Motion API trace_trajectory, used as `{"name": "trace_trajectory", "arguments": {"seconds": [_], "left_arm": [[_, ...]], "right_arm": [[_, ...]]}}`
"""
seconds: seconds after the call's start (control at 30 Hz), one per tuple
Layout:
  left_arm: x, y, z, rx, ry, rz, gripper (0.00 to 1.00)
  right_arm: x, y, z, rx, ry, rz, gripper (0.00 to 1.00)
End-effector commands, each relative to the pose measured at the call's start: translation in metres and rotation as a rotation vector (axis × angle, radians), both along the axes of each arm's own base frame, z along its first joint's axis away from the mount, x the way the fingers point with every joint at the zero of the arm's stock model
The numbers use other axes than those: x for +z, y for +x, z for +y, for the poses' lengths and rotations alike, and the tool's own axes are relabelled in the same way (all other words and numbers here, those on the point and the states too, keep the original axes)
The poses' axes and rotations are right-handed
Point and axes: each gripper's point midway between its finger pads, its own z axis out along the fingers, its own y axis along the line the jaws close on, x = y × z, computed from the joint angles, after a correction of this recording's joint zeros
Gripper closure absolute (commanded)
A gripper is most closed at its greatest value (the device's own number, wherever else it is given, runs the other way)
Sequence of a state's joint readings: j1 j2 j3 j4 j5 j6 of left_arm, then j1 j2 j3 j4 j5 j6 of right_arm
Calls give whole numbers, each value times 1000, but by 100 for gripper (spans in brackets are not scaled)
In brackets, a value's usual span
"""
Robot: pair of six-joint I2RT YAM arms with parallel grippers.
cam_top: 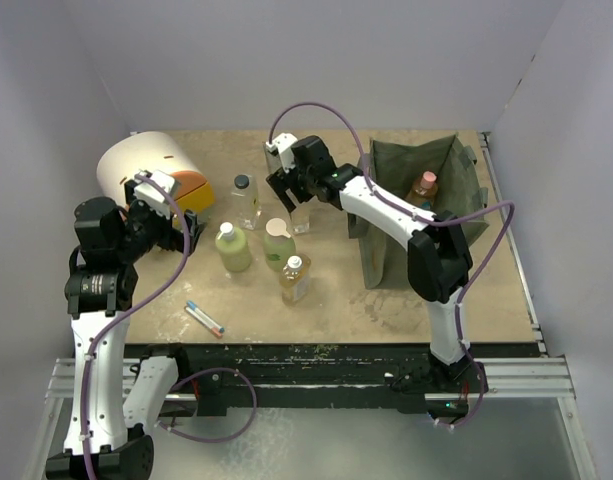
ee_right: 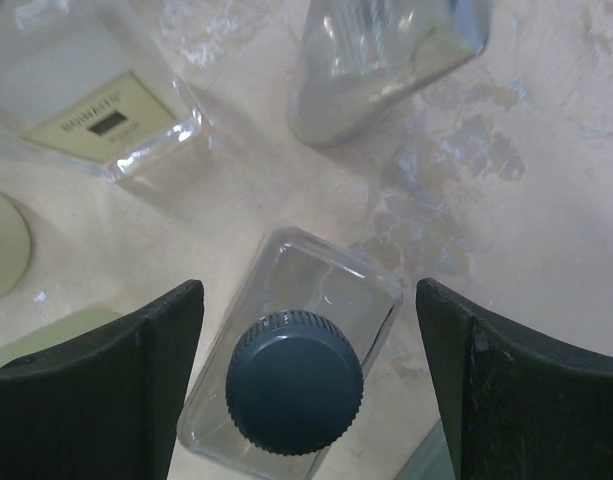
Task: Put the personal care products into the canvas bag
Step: Pick up the care product from the center of the board.
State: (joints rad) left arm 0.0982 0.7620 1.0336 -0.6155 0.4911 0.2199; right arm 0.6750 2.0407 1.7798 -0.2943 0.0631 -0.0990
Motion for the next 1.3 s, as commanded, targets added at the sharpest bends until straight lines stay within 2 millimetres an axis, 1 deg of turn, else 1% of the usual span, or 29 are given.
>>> {"name": "trace_trajectory", "arguments": {"seconds": [0.0, 0.13, 0.3, 0.53, 0.67, 0.87, 1.07, 1.17, 1.27], "left_arm": [[10, 1, -2, -10, -13, -45, 1], [11, 0, -3, -13, -15, -46, 1], [12, -3, -2, -11, -12, -54, 1], [11, -3, -2, -10, -11, -51, 1], [10, -2, -2, -9, -12, -49, 1], [9, -3, -2, -10, -10, -49, 1], [9, -2, -2, -10, -10, -48, 1], [9, -2, -2, -8, -10, -47, 1], [9, -2, -2, -7, -9, -48, 1]], "right_arm": [[14, -6, -11, -24, 0, -19, 12], [15, -8, -13, -20, -7, -20, 12], [16, -14, -9, 9, 9, 2, 14], [26, -16, -11, 12, 35, 10, 19], [30, -16, -13, 12, 38, 10, 28], [26, -13, -13, 10, 33, 23, 39], [26, -11, -14, 9, 34, 27, 46], [33, -11, -14, 13, 41, 17, 52], [48, -12, -11, 35, 62, -3, 64]]}}
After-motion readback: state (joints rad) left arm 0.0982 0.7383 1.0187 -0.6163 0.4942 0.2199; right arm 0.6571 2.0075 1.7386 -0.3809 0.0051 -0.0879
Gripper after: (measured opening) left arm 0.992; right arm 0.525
